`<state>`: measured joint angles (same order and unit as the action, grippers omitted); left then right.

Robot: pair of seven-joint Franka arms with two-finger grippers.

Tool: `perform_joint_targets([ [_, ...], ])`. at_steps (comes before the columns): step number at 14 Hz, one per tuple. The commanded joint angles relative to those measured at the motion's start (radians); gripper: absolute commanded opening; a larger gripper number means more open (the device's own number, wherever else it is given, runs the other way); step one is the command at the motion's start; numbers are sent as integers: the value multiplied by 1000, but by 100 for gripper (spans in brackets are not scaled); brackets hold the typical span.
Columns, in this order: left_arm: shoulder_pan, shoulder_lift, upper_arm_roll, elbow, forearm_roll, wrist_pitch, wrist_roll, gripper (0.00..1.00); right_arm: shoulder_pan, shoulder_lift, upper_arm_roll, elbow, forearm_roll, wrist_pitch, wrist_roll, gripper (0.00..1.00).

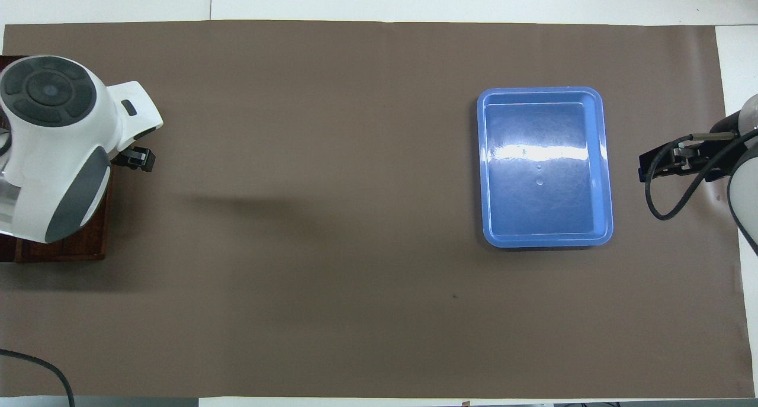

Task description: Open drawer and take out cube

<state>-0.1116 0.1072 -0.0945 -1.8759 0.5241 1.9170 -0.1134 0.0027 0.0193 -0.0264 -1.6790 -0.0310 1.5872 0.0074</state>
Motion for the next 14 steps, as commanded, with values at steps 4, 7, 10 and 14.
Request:
perform_joint_targets([
  [4, 95, -12, 13, -160, 80, 206, -51, 100, -6, -36, 3, -44, 0, 8, 17, 100],
  [7, 98, -6, 13, -189, 93, 233, -54, 100, -6, -32, 3, -24, 0, 17, 8, 100],
  [10, 99, 9, 13, -210, 96, 264, -74, 100, -7, -36, 13, -24, 0, 14, 12, 100],
  [14, 57, 40, 12, -203, 96, 290, -153, 100, -15, -50, 9, -59, 8, 42, 35, 100],
])
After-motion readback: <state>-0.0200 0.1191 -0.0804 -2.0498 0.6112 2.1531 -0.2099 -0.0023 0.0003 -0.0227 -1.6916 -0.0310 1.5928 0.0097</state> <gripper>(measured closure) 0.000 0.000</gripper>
